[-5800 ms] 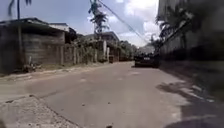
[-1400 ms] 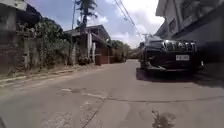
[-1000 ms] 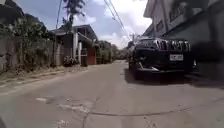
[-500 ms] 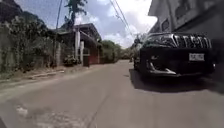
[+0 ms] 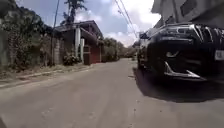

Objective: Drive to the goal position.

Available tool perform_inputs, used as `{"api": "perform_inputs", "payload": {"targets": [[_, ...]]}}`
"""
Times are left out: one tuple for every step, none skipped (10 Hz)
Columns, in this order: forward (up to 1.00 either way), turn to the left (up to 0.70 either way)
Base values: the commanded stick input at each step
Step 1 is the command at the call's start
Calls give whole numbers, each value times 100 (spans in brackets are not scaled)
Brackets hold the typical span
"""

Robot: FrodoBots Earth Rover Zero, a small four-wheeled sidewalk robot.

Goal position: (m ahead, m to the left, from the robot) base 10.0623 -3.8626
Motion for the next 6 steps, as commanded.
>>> {"api": "perform_inputs", "payload": {"targets": [[100,-2],[100,-4],[100,-4],[100,-30],[100,-37],[100,-39]]}}
